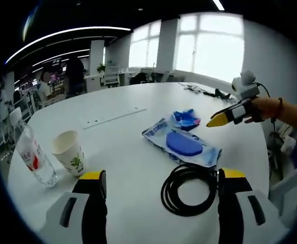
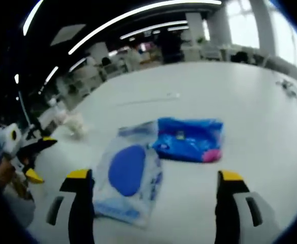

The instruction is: Arrange the tabletop items into an orderly group along one side of the table until the central work area is clear of visible clutter.

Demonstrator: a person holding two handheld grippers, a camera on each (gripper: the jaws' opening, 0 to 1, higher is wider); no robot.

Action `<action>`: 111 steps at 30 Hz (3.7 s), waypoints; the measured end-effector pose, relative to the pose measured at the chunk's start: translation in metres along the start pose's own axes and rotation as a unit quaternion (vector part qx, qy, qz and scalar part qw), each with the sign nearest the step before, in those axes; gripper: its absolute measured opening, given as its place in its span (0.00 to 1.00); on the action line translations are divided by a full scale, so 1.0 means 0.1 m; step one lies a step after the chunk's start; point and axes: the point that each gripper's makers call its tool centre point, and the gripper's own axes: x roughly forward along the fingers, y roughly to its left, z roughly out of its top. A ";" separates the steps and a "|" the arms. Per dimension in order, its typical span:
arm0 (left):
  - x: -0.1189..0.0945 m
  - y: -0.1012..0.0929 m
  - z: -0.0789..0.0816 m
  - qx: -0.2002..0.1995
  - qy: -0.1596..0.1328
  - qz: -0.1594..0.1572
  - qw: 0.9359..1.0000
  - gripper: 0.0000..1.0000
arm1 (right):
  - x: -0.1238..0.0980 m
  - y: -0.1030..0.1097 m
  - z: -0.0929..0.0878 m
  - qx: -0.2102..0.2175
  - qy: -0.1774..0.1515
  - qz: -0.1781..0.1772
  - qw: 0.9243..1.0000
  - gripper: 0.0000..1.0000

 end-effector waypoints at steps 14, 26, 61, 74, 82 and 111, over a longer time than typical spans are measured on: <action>0.09 0.12 0.02 0.009 0.001 0.011 1.000 0.86 | -0.02 0.34 -0.33 0.015 0.037 -0.001 0.999 0.93; 0.20 0.15 0.00 0.011 -0.006 0.011 1.000 0.78 | -0.07 0.52 -0.55 0.017 0.061 -0.012 0.998 0.88; 0.91 0.27 0.13 0.018 -0.032 -0.016 0.999 0.56 | -0.03 0.63 -0.84 0.168 0.061 -0.089 0.980 0.49; 1.26 0.28 0.16 0.013 -0.029 -0.038 0.999 0.55 | 0.04 0.70 -0.88 0.208 0.065 -0.086 0.972 0.39; 1.38 0.35 0.22 -0.005 -0.042 -0.033 0.999 0.51 | 0.07 0.73 -0.89 0.232 0.062 -0.081 0.967 0.33; 1.84 0.30 0.17 0.048 0.008 -0.060 0.997 0.21 | 0.09 0.71 -0.94 0.279 0.054 -0.065 0.957 0.15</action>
